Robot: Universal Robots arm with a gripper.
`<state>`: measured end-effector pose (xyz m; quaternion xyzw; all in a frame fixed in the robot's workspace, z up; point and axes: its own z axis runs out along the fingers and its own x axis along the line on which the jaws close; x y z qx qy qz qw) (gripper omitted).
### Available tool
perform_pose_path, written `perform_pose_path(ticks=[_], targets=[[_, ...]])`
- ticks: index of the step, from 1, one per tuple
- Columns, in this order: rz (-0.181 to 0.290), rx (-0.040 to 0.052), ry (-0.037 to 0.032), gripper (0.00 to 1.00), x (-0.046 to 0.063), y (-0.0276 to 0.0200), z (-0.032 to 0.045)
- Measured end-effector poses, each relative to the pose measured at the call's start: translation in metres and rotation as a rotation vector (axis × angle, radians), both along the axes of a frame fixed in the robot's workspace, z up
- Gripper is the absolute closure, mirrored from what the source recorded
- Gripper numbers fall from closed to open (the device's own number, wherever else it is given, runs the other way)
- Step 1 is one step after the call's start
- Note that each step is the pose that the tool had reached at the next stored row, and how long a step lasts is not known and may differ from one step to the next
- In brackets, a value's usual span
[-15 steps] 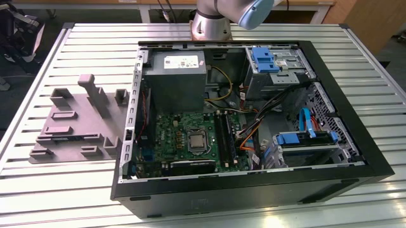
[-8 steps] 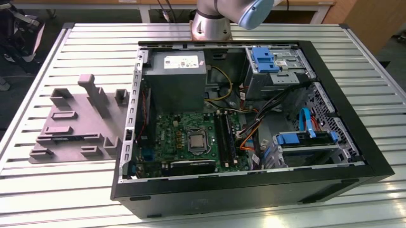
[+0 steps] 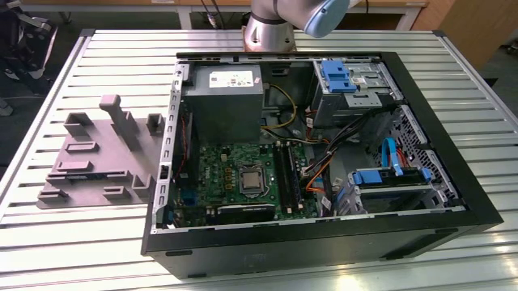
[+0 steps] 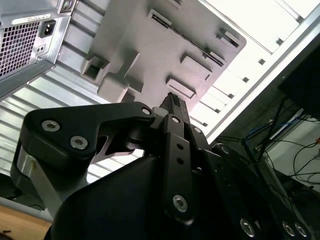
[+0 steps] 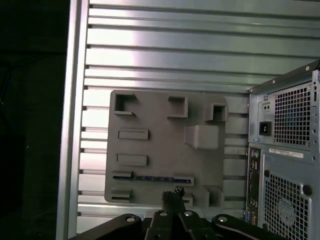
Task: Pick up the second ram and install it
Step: 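Pick up the second ram and move it above second insertion slot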
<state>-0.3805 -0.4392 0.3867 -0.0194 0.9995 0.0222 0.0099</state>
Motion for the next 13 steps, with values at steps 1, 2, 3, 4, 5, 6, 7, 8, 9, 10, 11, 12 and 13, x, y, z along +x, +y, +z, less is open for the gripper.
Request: perform_pose_path(ticks=[1, 2, 3, 4, 5, 6, 7, 8, 9, 10, 11, 12, 13], targets=[[0.011, 0.0001, -0.0002, 0.89, 0.0, 0.0, -0.0001], [0.018, 0.0001, -0.0002, 0.89, -0.0001, -0.0001, -0.0001], [0.021, 0.0001, -0.0002, 0.89, -0.0001, -0.0001, -0.0001], [0.021, 0.0001, -0.0002, 0.89, -0.0001, -0.0001, -0.0001], [0.021, 0.0001, -0.0002, 0.89, -0.0001, -0.0001, -0.0001], [0.021, 0.0001, -0.0002, 0.89, -0.0001, -0.0001, -0.0001], [0.021, 0.0001, -0.0002, 0.89, -0.0001, -0.0001, -0.0001], [0.021, 0.0001, -0.0002, 0.89, -0.0001, -0.0001, -0.0001], [0.021, 0.0001, -0.0002, 0.89, -0.0001, -0.0001, -0.0001], [0.021, 0.0001, -0.0001, 0.89, -0.0001, -0.0001, -0.0001], [0.021, 0.0001, -0.0001, 0.89, -0.0001, -0.0001, -0.0001], [0.021, 0.0001, -0.0002, 0.89, -0.0001, -0.0001, -0.0001], [0.022, 0.0001, -0.0002, 0.89, -0.0001, -0.0001, -0.0001]])
